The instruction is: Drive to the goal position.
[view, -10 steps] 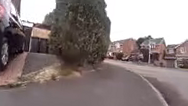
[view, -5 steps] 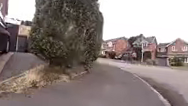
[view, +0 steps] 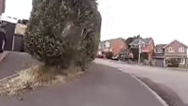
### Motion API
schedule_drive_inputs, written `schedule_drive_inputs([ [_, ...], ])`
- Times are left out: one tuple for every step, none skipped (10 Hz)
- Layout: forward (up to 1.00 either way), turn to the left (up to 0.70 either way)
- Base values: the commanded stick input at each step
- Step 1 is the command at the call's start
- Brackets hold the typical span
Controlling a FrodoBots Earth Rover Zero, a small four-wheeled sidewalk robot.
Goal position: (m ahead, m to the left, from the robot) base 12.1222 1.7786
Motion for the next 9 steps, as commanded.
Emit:
schedule_drive_inputs([
  [1.0, 0.0],
  [1.0, 0.0],
  [1.0, 0.0],
  [1.0, 0.0],
  [1.0, 0.0],
  [1.0, 0.0],
  [1.0, 0.0],
  [1.0, 0.0],
  [0.74, 0.0],
])
